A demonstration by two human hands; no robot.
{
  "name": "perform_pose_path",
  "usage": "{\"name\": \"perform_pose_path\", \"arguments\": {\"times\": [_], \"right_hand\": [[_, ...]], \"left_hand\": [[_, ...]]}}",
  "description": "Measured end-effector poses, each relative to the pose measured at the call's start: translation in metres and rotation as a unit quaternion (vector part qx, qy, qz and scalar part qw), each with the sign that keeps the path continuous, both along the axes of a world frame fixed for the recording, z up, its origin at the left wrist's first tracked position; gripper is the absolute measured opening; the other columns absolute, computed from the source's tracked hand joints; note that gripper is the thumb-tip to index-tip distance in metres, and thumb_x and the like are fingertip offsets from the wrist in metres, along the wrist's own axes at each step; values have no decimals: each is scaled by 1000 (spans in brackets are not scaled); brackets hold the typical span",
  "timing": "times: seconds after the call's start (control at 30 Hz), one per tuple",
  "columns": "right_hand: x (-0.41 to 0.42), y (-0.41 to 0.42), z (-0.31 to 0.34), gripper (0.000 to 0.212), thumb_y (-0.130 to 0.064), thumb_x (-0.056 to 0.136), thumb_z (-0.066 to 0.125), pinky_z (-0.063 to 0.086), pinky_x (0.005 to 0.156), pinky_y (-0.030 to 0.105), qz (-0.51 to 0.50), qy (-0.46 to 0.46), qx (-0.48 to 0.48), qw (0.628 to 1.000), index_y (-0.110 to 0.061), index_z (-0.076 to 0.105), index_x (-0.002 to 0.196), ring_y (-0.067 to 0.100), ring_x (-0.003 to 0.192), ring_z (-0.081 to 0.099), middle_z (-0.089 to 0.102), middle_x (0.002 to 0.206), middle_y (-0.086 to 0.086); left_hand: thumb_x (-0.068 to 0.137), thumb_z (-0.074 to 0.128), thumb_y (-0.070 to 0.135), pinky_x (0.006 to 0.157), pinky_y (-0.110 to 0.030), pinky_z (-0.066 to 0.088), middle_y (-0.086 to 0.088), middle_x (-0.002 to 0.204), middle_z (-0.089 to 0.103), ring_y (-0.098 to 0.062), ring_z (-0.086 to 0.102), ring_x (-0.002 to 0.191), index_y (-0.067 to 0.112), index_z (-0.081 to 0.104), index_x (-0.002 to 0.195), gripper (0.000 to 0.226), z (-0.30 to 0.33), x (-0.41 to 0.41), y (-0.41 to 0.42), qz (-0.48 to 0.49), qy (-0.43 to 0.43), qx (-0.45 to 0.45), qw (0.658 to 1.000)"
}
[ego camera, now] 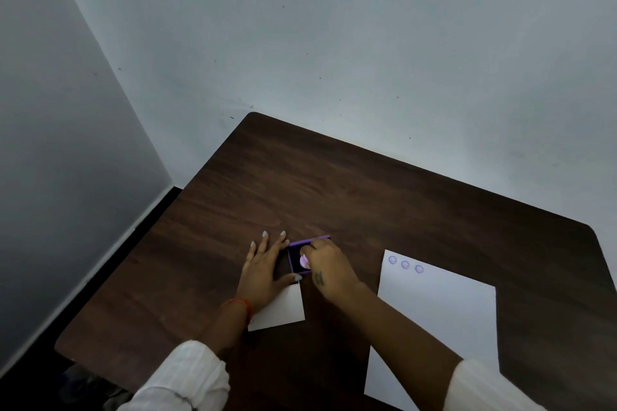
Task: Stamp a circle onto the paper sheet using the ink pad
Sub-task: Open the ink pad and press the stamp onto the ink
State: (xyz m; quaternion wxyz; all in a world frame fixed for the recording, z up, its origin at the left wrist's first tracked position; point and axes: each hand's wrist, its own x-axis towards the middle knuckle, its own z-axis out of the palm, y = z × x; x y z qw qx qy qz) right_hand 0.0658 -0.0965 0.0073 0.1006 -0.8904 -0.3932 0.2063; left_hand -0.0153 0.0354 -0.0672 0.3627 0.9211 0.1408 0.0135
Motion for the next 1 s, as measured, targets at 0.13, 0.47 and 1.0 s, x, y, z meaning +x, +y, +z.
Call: {"name": "perform_pose_path", "arguments": {"times": [0.13,0.47,1.0], "right_hand": [[-3,2,-9,30,-9,90,51,40,102,38,3,-36,2,999,-2,51,120,29,122,44,52,129,17],[9,-3,-9,29,-11,95,43,41,101,40,76,-35,5,996,-2,51,121,30,121,47,53,129,19],[19,-15,-6,26,-12,95,43,41,101,36,22,-4,-8,1000,-3,53,118,27,119,49,54,128,17]], "left_hand": [[78,65,47,118,-39,-6,5,157,17,-18,-3,145,22,30,141,76,0,0,0,2,-3,-2,1000],[78,64,48,118,-40,-6,5,156,17,-12,-6,142,24,30,141,75,-2,0,0,-1,-6,-4,1000],[78,64,50,118,-39,-4,5,156,18,-15,-4,144,23,31,141,76,-3,0,0,0,-9,4,1000]]}}
